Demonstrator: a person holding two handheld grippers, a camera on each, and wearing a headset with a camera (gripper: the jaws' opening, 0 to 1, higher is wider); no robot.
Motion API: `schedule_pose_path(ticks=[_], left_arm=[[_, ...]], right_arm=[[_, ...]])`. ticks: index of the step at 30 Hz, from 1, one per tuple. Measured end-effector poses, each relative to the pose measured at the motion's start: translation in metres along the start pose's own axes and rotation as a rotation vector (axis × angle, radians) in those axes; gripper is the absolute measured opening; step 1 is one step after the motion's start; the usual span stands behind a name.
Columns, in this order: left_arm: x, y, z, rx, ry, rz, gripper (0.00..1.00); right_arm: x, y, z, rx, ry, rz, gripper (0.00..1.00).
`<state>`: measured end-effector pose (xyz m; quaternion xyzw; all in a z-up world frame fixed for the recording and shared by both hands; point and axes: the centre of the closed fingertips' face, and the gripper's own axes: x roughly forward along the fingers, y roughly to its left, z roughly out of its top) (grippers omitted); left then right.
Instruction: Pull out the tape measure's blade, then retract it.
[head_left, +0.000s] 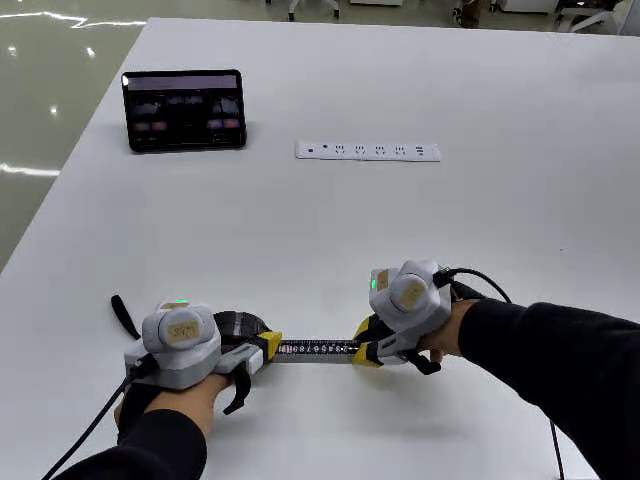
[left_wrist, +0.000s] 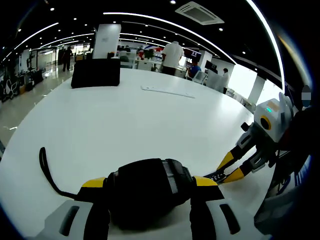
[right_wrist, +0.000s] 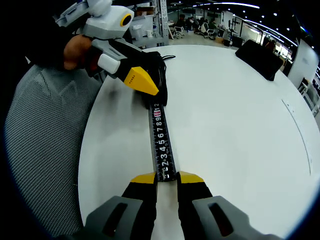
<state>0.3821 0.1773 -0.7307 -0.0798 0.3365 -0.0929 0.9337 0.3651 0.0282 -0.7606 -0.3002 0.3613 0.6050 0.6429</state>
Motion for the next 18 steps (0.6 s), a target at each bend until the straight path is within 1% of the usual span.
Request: schedule_pose_path(ticks=[6,18], left_arm=[[0.000,0.000,0.000,0.003,0.000,0.000,0.61],[0.000,0.000,0.000,0.002,0.001,0.000,0.61]], right_arm=[[0.004,0.002,0.007,-0.002,-0.011,0.005,0.11],[0.008,0.004,0.012,-0.008,-0.012,0.013,0.11]])
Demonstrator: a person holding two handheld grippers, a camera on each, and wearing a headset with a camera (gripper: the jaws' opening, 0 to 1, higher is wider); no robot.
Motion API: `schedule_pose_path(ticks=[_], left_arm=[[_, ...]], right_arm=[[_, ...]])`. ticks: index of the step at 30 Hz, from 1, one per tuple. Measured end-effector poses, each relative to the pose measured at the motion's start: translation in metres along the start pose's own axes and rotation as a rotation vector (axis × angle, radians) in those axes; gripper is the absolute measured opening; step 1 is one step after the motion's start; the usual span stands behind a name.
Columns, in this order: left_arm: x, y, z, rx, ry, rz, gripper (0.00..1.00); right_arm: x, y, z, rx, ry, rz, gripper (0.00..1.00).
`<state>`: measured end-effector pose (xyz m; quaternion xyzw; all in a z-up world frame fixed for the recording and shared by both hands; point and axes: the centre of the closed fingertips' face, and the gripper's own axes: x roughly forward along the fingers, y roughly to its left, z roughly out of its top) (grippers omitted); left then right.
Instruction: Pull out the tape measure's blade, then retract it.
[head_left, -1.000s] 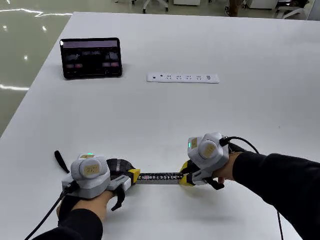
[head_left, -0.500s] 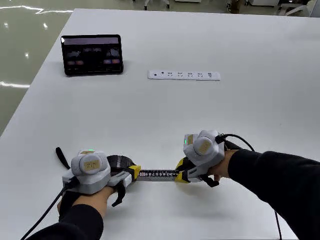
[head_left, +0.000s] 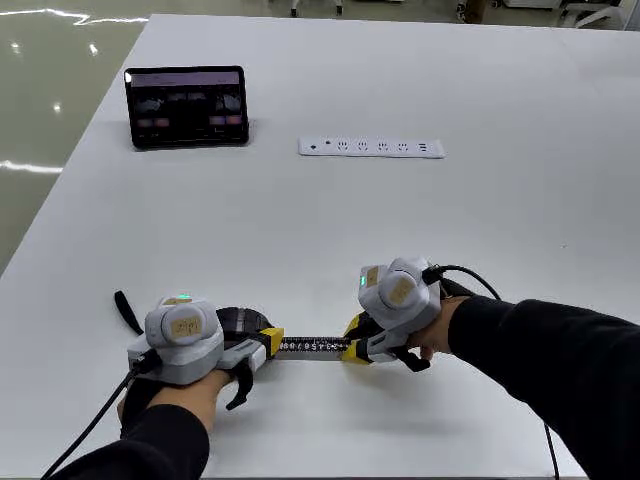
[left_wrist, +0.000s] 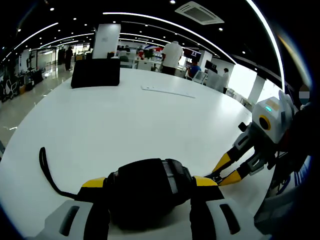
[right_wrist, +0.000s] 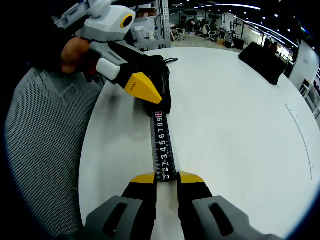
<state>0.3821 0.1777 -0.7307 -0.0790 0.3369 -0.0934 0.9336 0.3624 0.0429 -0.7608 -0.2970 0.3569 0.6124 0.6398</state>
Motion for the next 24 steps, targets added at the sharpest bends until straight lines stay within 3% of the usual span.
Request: schedule_pose_path(ticks=[24], left_arm=[[-0.0022,-0.0003,0.0000,-0.028,0.011,-0.028,0.60]], right_arm=[[0.0066,-0.0018,0.0082,-0.001,-0.008,-0.008,0.11]])
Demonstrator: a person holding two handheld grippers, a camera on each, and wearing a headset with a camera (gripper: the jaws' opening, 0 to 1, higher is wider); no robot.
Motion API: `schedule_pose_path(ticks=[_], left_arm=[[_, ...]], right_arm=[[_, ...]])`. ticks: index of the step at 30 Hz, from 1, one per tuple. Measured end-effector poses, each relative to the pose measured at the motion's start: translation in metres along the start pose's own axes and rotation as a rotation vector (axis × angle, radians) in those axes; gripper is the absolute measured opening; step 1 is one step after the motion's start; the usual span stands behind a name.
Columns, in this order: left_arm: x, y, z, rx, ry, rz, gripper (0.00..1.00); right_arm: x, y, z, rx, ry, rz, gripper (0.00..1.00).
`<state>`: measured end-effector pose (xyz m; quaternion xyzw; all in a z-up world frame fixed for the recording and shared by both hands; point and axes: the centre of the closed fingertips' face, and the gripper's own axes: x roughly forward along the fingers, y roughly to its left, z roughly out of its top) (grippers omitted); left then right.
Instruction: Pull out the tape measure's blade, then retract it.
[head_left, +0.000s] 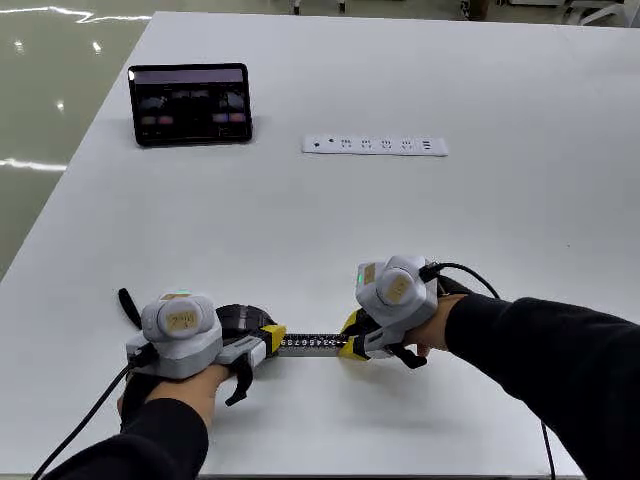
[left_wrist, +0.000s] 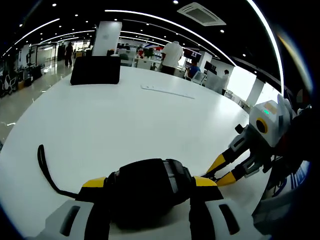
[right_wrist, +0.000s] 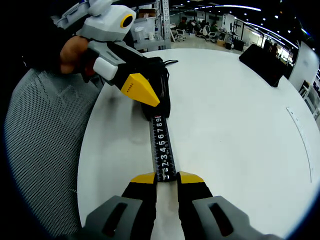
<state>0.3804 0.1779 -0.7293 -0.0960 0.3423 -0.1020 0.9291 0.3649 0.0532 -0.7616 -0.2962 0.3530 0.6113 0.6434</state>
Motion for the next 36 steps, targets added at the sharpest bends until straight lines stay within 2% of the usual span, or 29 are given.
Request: schedule_pose_path(ticks=[11,36], left_arm=[[0.001,0.001,0.000,0.002,0.000,-0.001,0.60],[0.000,0.000,0.000,-0.001,0.002,-0.002,0.60]], right_arm=[[0.010,0.002,0.017,-0.014,-0.011,0.010,0.11],[0.020,0.003,0.030,-0.039,-0.035,0.013,0.11]])
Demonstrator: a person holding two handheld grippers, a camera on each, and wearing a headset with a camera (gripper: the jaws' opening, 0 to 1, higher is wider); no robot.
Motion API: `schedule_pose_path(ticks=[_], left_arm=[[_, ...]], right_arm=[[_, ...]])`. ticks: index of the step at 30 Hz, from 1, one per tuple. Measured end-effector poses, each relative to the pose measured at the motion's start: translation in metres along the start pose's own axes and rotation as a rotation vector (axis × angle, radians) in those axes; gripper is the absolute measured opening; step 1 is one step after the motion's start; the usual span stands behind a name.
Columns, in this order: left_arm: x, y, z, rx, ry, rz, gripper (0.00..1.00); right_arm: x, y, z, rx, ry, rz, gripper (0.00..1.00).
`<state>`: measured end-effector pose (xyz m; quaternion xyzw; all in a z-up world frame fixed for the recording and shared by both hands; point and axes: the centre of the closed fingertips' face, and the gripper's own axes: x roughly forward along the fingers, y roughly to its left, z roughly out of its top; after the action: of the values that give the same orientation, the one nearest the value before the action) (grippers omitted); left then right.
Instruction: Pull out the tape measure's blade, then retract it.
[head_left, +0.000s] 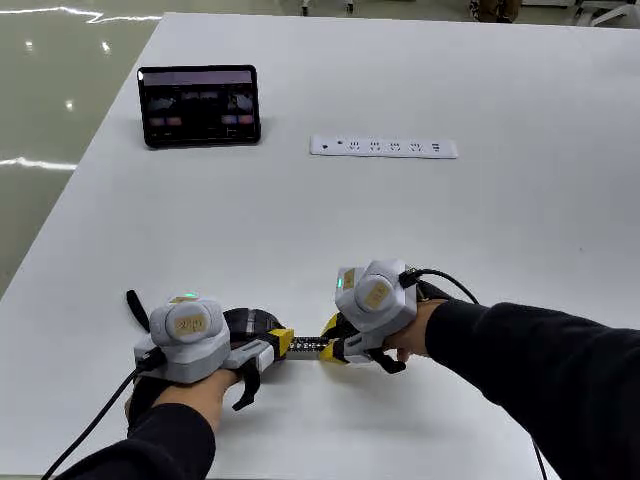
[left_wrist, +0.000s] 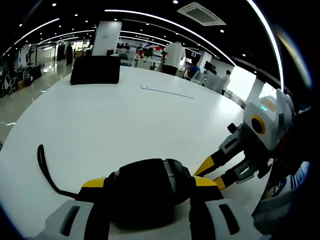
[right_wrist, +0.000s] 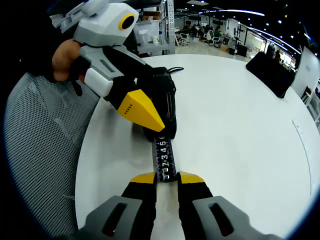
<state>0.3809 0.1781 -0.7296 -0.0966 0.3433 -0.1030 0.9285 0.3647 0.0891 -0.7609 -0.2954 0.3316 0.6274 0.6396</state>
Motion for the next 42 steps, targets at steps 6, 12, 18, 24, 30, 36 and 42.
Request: schedule_pose_path(ticks=[6,12,18,24,30,36,42], left_arm=[[0.000,0.000,0.000,0.001,-0.001,-0.001,0.60],[-0.001,0.000,0.000,0.000,-0.003,-0.001,0.60],[-0.001,0.000,0.000,-0.002,-0.003,-0.001,0.60],[-0.001,0.000,0.000,-0.003,-0.005,-0.001,0.60],[-0.001,-0.001,0.000,0.000,-0.003,-0.003,0.60],[-0.001,0.000,0.000,-0.004,-0.004,-0.004,0.60],[-0.001,0.000,0.000,-0.005,-0.004,-0.004,0.60]], right_arm=[[0.002,0.001,0.003,0.004,-0.014,-0.002,0.11],[0.003,0.001,0.005,0.000,-0.016,-0.001,0.11],[0.005,0.002,0.007,0.003,-0.023,0.001,0.11],[0.009,0.002,0.011,0.007,-0.030,0.001,0.11],[0.012,0.003,0.014,0.015,-0.044,0.002,0.11],[0.017,0.003,0.019,0.007,-0.050,0.005,0.11],[0.019,0.003,0.023,0.003,-0.053,0.007,0.11]])
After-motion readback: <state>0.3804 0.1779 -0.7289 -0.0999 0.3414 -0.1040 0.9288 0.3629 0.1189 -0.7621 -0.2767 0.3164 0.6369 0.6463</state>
